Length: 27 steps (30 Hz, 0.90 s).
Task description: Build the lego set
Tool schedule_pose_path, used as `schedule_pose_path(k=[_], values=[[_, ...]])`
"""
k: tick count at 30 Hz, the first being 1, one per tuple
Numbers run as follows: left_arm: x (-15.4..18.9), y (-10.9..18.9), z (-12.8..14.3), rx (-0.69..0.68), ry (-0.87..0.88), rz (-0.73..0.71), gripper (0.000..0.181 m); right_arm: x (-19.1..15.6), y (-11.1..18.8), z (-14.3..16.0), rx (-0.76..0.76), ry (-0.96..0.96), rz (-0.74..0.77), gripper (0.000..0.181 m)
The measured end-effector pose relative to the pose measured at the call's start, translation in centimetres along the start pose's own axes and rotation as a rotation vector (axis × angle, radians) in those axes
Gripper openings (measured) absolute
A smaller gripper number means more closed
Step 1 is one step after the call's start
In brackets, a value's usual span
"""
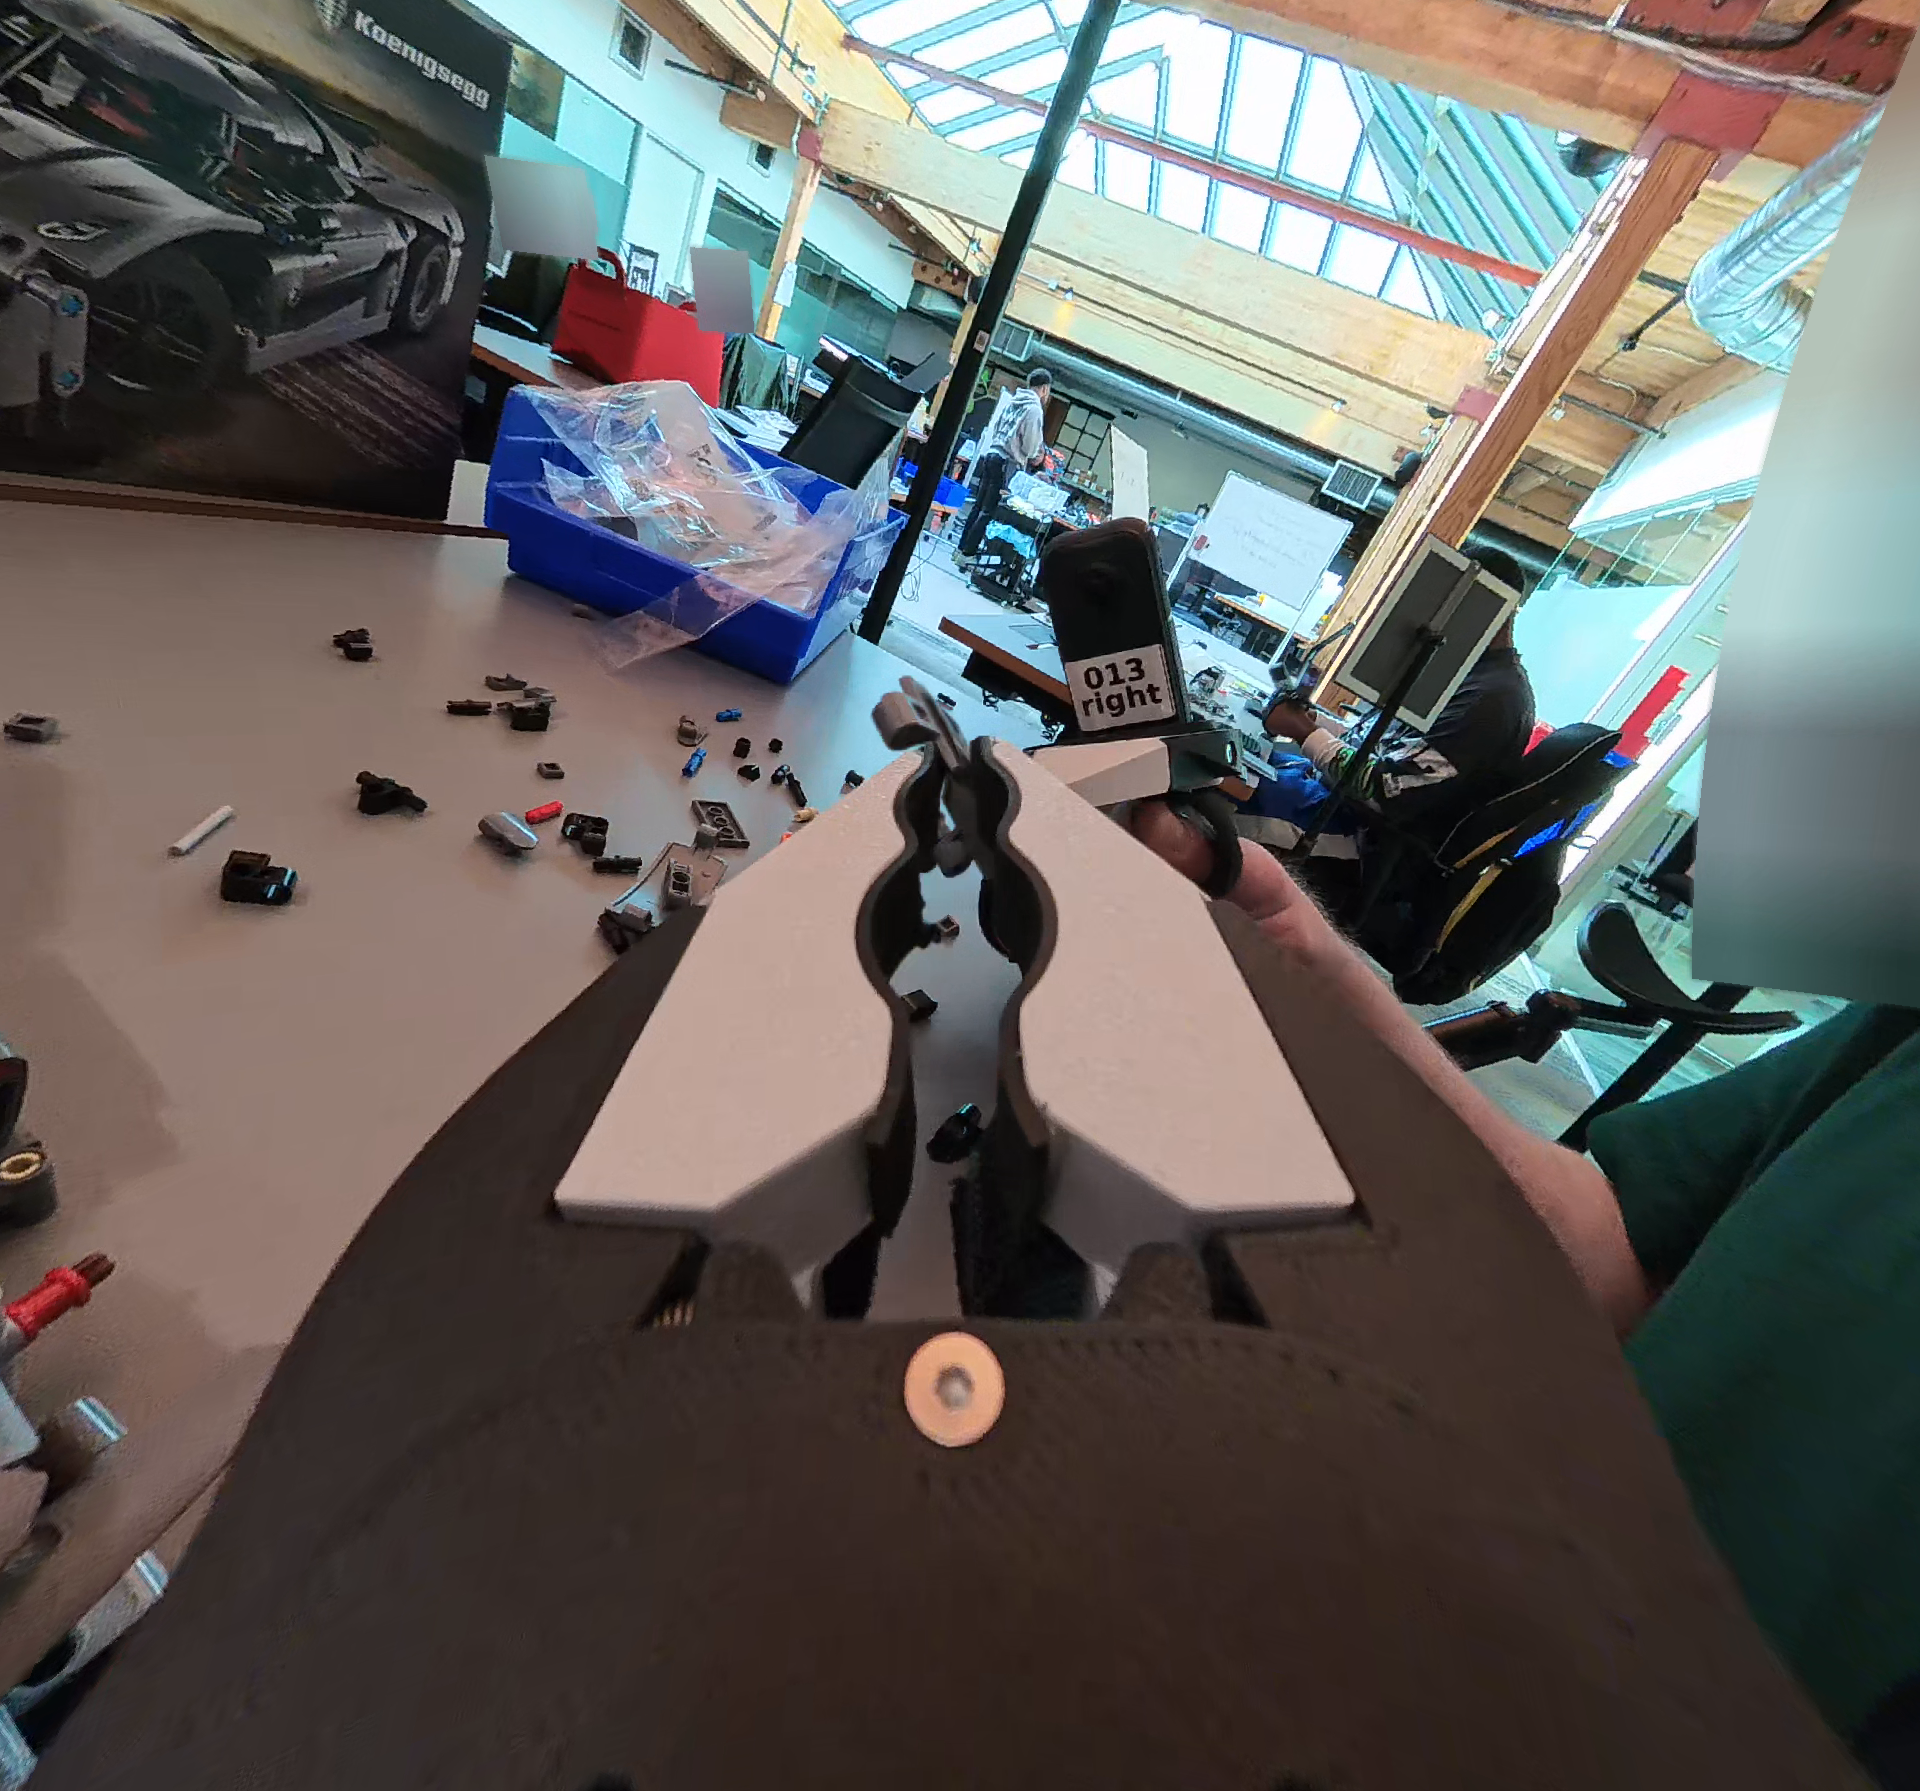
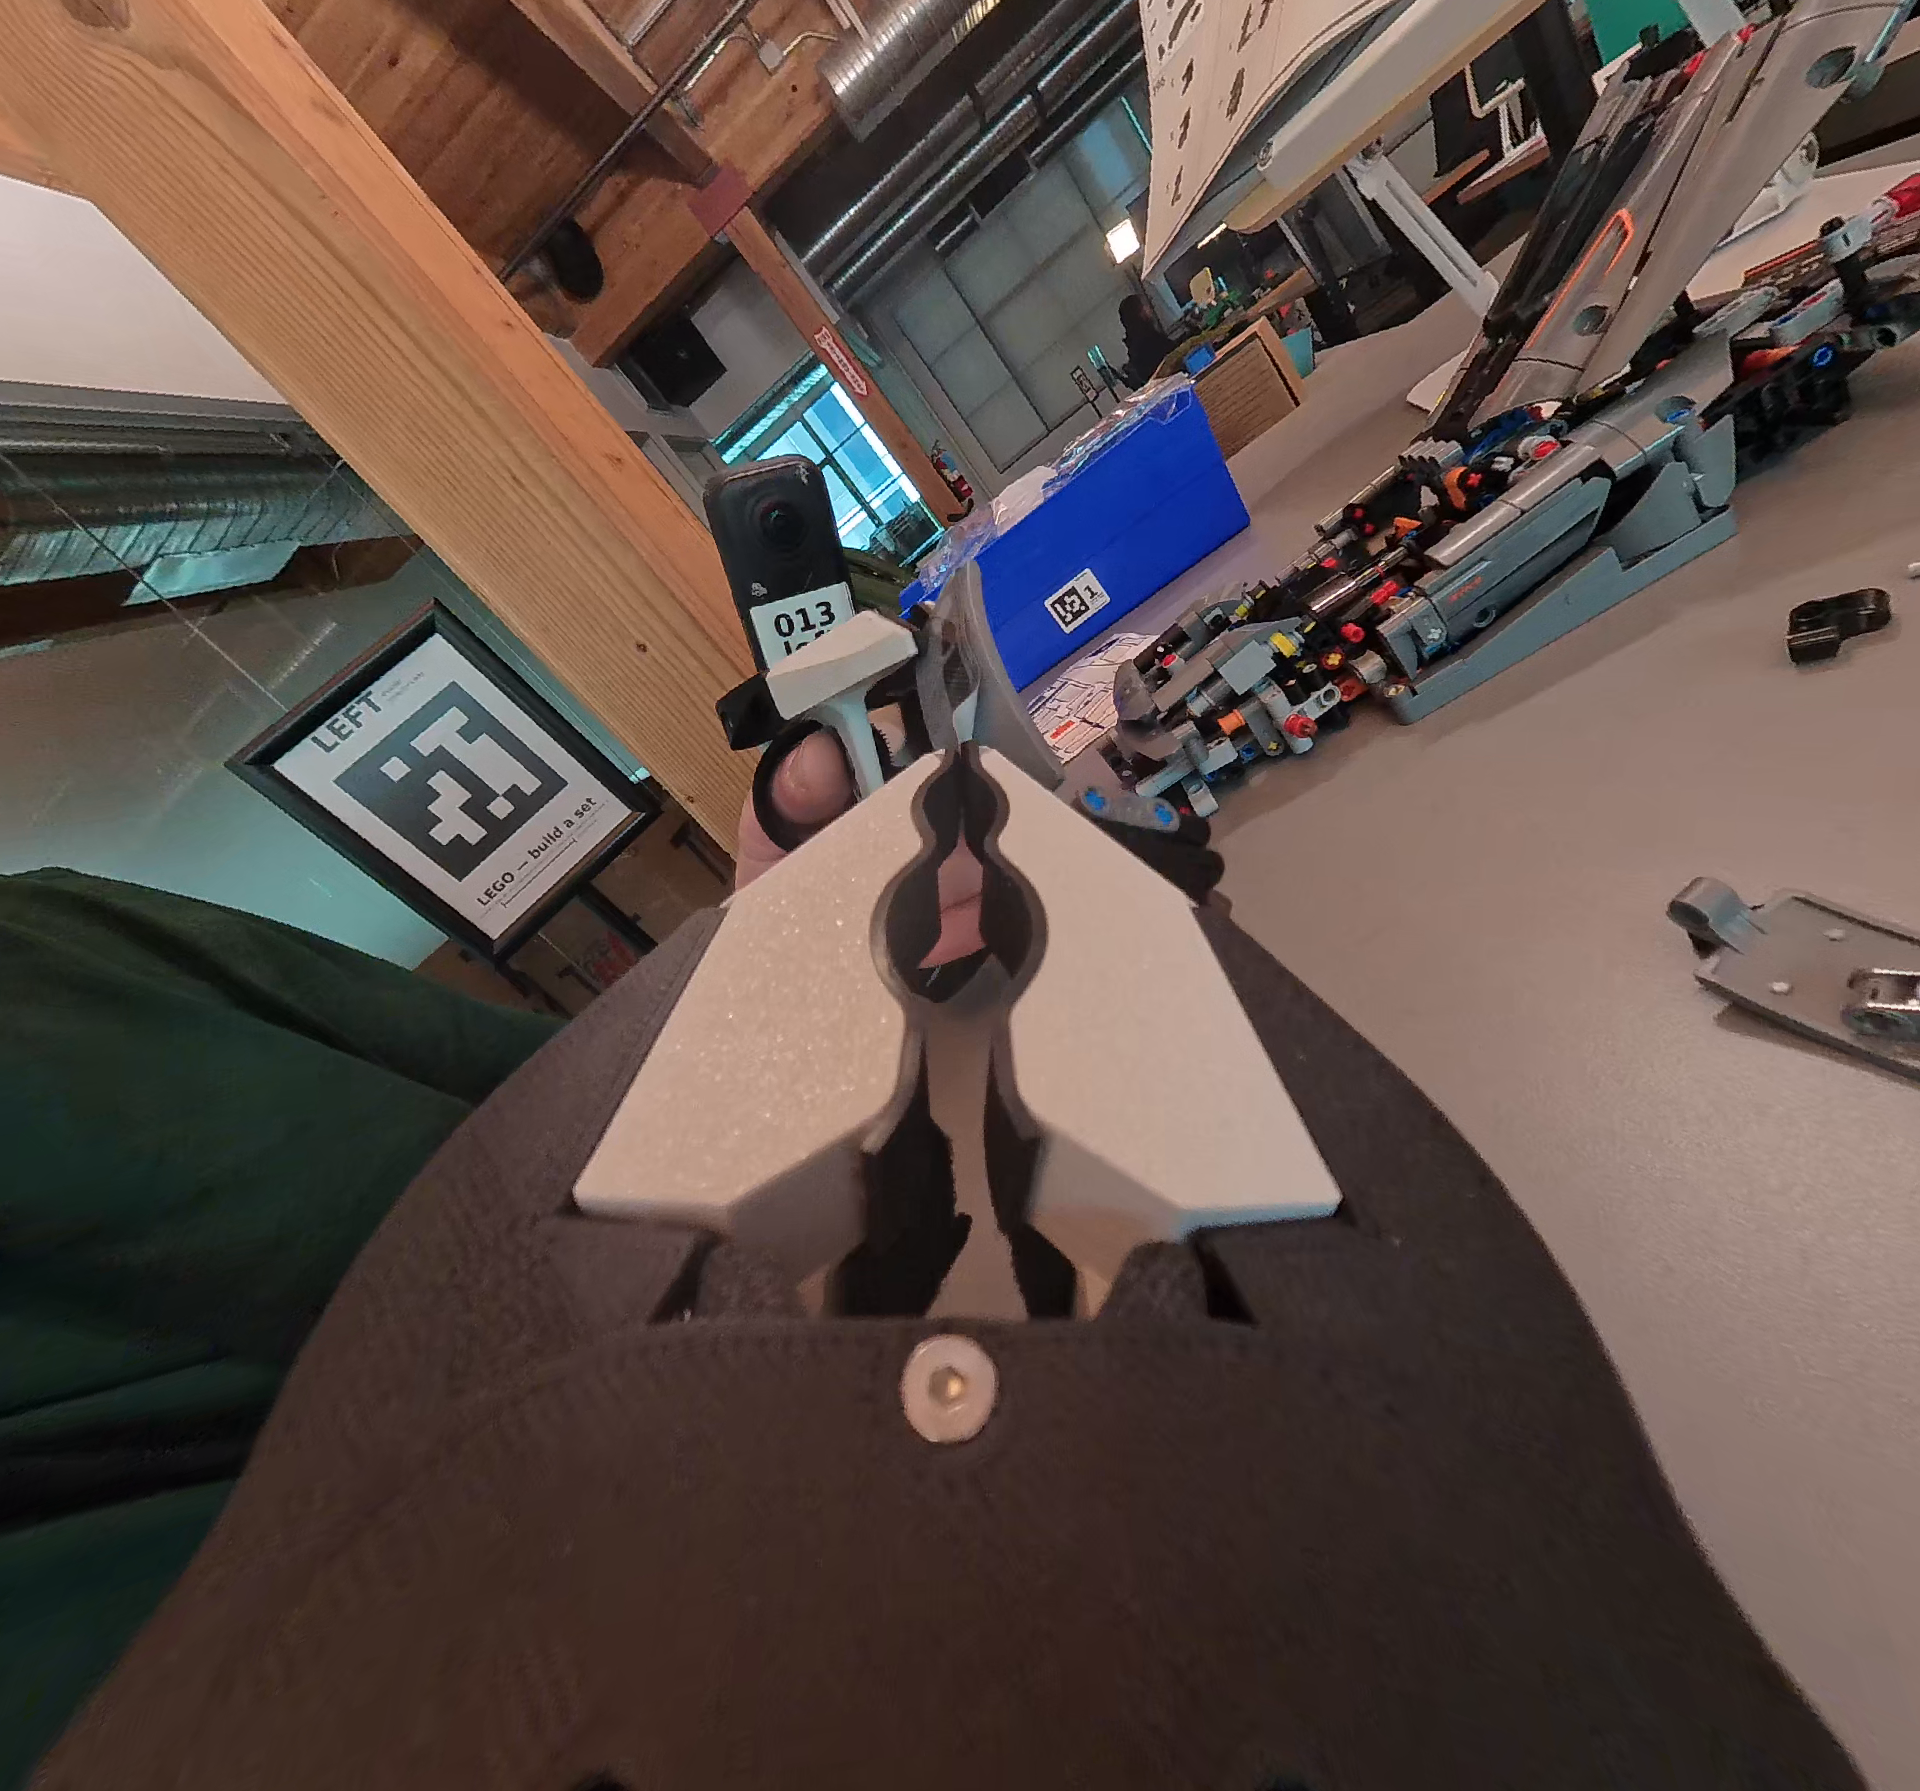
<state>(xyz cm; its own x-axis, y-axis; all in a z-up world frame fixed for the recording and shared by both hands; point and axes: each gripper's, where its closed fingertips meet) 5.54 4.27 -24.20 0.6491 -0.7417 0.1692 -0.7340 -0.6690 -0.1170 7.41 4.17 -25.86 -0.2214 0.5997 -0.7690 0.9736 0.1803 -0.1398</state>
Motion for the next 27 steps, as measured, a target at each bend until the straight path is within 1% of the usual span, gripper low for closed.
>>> schedule_pose_path(k=[4,7,9,11,13,16,19,21,26,27], values=[[-0.2,0.3,-0.3,0.037,0.018,-0.012,0.000,-0.1,0.0,-0.1,0.006,0.006,-0.002,0.000],[-0.4,0.7,-1.0,0.098,0.051,-0.011,0.000,-0.1,0.4,-0.4,0.029,0.001,-0.005,0.000],[-0.7,1.0,-0.9,0.098,0.060,-0.021,0.000,-0.2,0.4,-0.4,0.032,-0.001,-0.009,0.000],[-0.8,1.1,-0.7,0.090,0.070,-0.025,0.008,-0.2,0.4,-0.4,0.033,0.003,-0.007,0.000],[-0.3,1.1,-0.2,0.071,0.093,-0.006,0.019,-0.2,0.5,-0.5,0.040,0.003,-0.007,0.000],[0.4,0.7,0.6,0.044,0.095,0.007,0.031,-0.2,0.5,-0.6,0.048,0.005,-0.007,0.000],[1.0,0.1,0.8,0.045,0.093,0.007,0.035,-0.4,0.3,-0.4,0.040,0.006,-0.010,0.000],[1.1,-0.3,0.7,0.048,0.081,0.003,0.032,-0.5,0.0,-0.2,0.033,0.010,-0.012,0.000],[0.5,-0.2,0.2,0.080,0.077,-0.034,0.006,-0.6,-0.5,0.3,0.023,0.024,-0.006,0.000],[0.5,-0.2,0.1,0.081,0.073,-0.036,0.005,-0.6,-0.6,0.3,0.022,0.030,0.002,0.000]])
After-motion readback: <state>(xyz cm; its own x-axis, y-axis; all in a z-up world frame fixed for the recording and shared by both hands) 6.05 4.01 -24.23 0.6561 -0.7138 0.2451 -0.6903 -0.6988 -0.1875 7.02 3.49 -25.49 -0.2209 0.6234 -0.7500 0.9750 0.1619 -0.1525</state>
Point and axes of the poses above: each gripper's, where its closed fingertips meet, y back along the fingers, z out of its underside, x = y × z across the jaws, and after that the axes turned 13 degrees about -y, right-handed
